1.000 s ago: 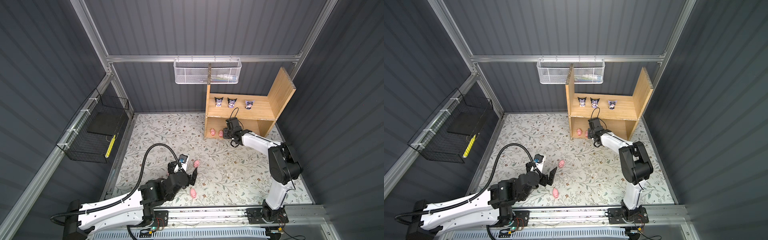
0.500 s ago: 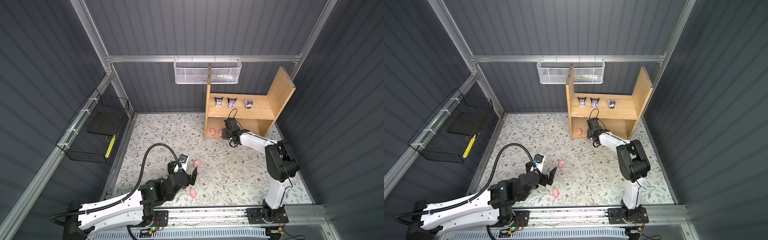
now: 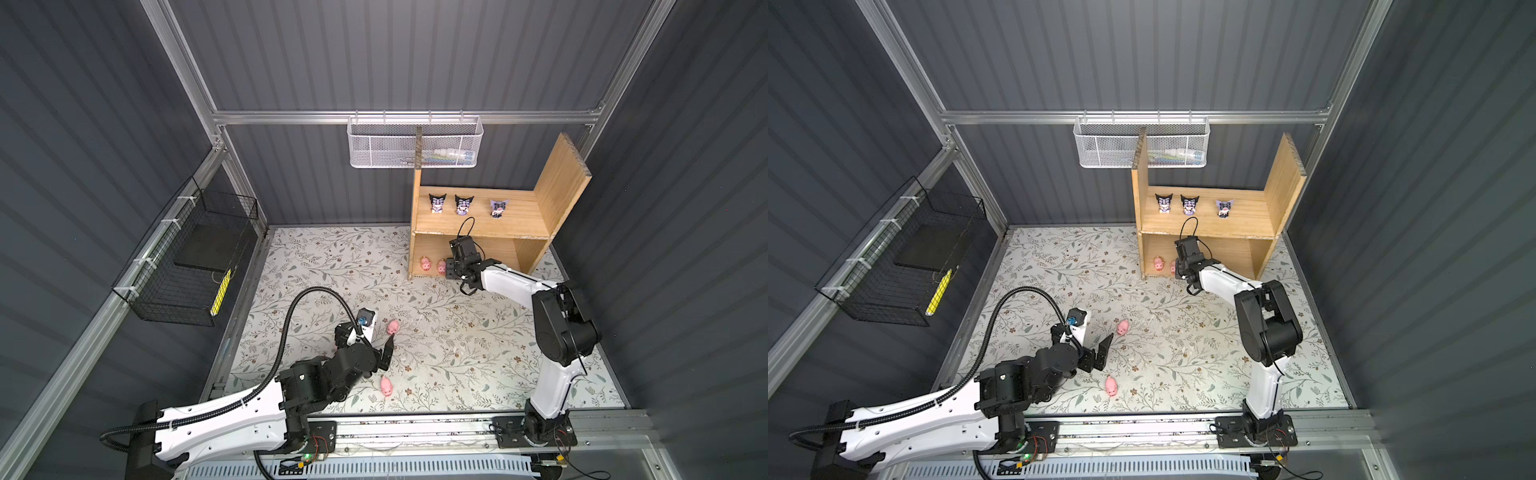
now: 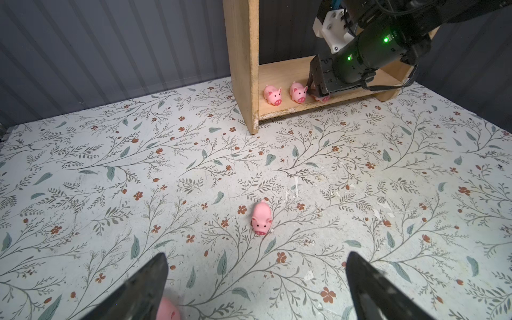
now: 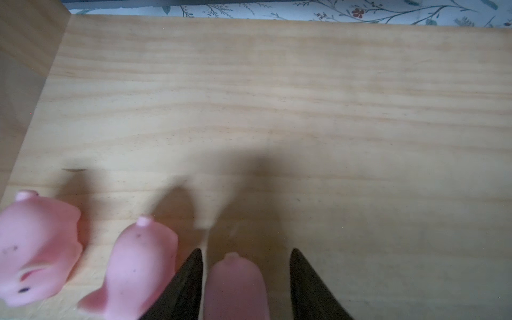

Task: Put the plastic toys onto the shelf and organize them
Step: 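Lower the pig onto the lower board next to the other pigs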

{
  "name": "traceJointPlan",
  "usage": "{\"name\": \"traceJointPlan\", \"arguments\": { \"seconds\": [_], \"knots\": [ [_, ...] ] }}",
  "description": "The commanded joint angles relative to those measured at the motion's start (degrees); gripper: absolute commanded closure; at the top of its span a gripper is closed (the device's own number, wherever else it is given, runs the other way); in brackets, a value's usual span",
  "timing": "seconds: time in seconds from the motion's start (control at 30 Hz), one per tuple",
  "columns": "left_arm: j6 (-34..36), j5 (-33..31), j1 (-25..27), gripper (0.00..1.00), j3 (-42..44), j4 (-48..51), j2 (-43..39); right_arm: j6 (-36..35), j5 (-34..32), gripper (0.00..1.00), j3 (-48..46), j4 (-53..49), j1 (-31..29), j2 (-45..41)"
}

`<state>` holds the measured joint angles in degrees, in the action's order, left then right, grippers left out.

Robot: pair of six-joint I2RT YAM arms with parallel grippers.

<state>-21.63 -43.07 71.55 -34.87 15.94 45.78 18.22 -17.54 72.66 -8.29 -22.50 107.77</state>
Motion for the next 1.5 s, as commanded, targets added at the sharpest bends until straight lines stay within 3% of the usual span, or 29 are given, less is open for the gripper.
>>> {"name": "traceJointPlan", "arguments": {
  "seconds": [0.0, 0.3, 0.5, 0.73, 1.17, 1.47],
  "knots": [
    [-0.7, -0.4, 0.1, 0.00, 0.3, 1.7, -1.2, 1.3, -0.4, 0.55, -1.6, 0.2, 0.4, -2.5],
    [-1.4, -0.2, 0.2, 0.00, 0.4, 2.4, -1.8, 1.7, 0.4, 0.59, -3.1, 1.2, 0.1, -3.0],
    [-1.8, -0.3, 0.1, 0.00, 0.4, 3.0, -2.2, 1.5, 0.4, 0.75, -1.7, 0.4, -0.1, -1.8],
    [-1.4, -0.6, 0.1, 0.00, 0.1, 3.1, -2.1, 0.6, -1.1, 0.79, -1.3, 1.0, -0.2, -1.7],
    [-0.5, -1.2, 0.1, 0.00, -0.4, 3.2, -1.3, -0.5, -1.4, 0.76, 3.0, 1.5, -0.2, 1.3],
    [-0.6, -1.5, 0.1, 0.00, -0.6, 4.1, -1.6, -0.1, -2.4, 0.66, 4.4, 0.6, 0.0, 3.0]
  ]
}}
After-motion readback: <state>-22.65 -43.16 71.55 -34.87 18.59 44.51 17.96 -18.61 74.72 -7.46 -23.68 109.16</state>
